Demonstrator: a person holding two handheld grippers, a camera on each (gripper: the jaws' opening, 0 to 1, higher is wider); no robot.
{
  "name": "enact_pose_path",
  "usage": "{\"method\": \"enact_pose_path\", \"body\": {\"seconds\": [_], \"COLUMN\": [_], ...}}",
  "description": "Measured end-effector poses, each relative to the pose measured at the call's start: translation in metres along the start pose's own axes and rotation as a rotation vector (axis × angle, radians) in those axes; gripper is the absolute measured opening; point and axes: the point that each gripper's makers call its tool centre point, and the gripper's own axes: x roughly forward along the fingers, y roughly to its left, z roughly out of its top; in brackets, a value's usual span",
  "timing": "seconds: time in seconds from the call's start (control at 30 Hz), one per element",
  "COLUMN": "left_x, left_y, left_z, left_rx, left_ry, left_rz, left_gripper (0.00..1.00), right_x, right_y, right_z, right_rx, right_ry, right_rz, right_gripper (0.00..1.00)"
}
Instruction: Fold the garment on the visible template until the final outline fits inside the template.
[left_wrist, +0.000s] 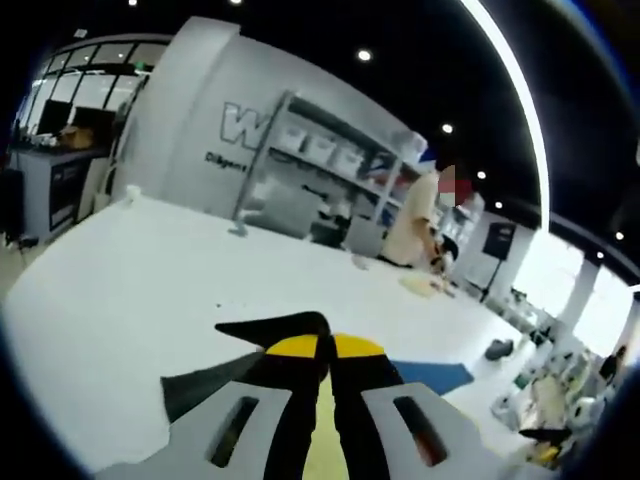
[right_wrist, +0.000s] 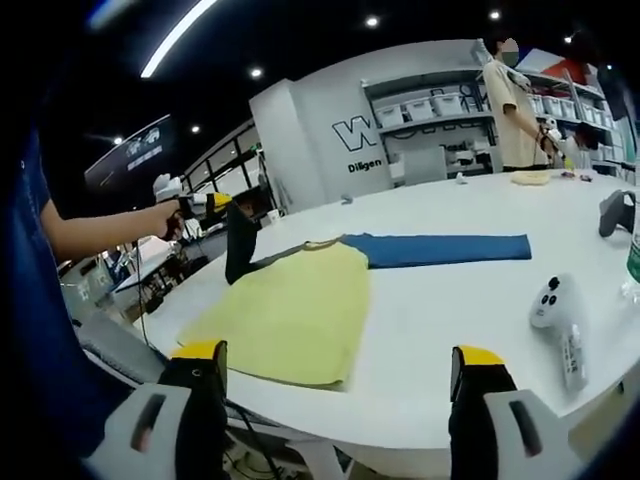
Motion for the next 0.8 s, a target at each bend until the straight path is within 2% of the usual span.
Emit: {"method": "enact_pose_path", "body": {"seconds": [0.3,0.43,0.53,0.57,0.8], "left_x": [0.015,0.023,0.031,0.03,0.038], "left_y": [-0.009,-0.021,-0.044,-0.042,-0.063], "left_z": [-0.005,-0.009,-0.019,-0.019,-0.031], "left_rx": [-0.01,-0.01,-0.006,-0.008,-0.011], "left_ry": [0.012,0.019,0.03,0.032,0.05], "left_rz": [-0.025,-0.049,-0.072,-0.077,-0.11], "left_gripper": [0.0,0.0,0.0,0.0,0.0], "right_x": [-0.003,-0.002,-0.001,-0.001,-0.001], "right_y": [0.0,0.0,0.002,0.002,0.0], "right_z": [0.0,0.001,0.003,0.003,0.002], "right_rx": [0.007,0.007,0.004,0.003,0.008], "right_ry": [-0.008,-0.01,-0.012,-0.011,-0.007], "right_rz": [-0.008,-0.007,-0.002,-0.002,-0.004], "right_gripper": [0.92,0.92,0.92,0.93,0.93]}}
